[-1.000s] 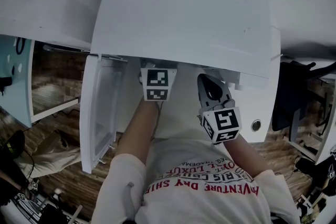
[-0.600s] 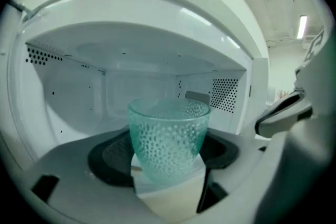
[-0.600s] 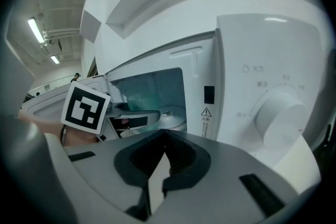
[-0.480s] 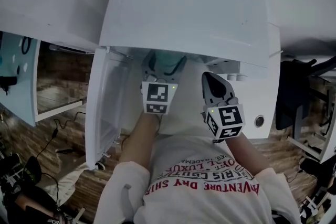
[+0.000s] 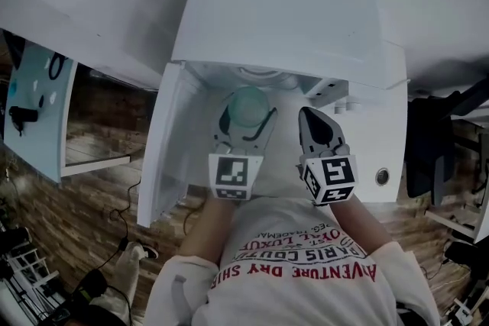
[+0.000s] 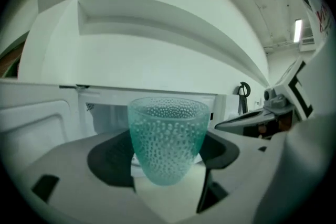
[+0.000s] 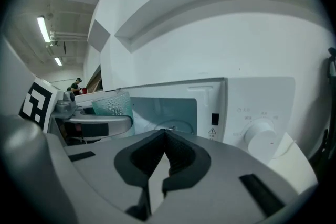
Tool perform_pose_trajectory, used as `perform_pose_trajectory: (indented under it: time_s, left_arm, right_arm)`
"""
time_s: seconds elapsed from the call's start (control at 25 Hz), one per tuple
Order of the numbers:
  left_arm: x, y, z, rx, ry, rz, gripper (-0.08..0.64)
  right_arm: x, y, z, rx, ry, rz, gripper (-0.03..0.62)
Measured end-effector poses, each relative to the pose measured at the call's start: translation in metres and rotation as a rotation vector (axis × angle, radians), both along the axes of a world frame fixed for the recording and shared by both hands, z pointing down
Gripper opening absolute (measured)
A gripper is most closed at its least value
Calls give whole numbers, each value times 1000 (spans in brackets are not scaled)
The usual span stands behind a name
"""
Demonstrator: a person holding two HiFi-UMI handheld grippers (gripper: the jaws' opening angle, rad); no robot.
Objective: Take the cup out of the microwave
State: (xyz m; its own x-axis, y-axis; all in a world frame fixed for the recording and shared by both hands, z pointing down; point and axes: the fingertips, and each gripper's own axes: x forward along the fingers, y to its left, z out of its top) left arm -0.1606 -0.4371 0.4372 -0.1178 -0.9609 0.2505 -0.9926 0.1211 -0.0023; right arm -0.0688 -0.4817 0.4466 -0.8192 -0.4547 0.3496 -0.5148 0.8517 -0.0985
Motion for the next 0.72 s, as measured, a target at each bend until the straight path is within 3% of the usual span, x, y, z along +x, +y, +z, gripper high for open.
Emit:
perform_pose_trajectory:
  time_s: [0.16, 0.36, 0.56, 0.72]
  left_arm:
    - [4, 17, -35, 33, 0, -16, 368]
    - [14, 30, -77, 136, -7, -36, 368]
    - [20, 35, -86, 157, 3, -48, 368]
    - [20, 37, -82, 148, 22, -50, 368]
  right_arm:
    - [-4, 10, -33, 118, -46, -10, 11]
    - [1, 22, -70, 271, -103, -20, 11]
    - [10, 21, -78, 270, -139, -10, 11]
    - [17, 17, -71, 211, -145, 30, 11]
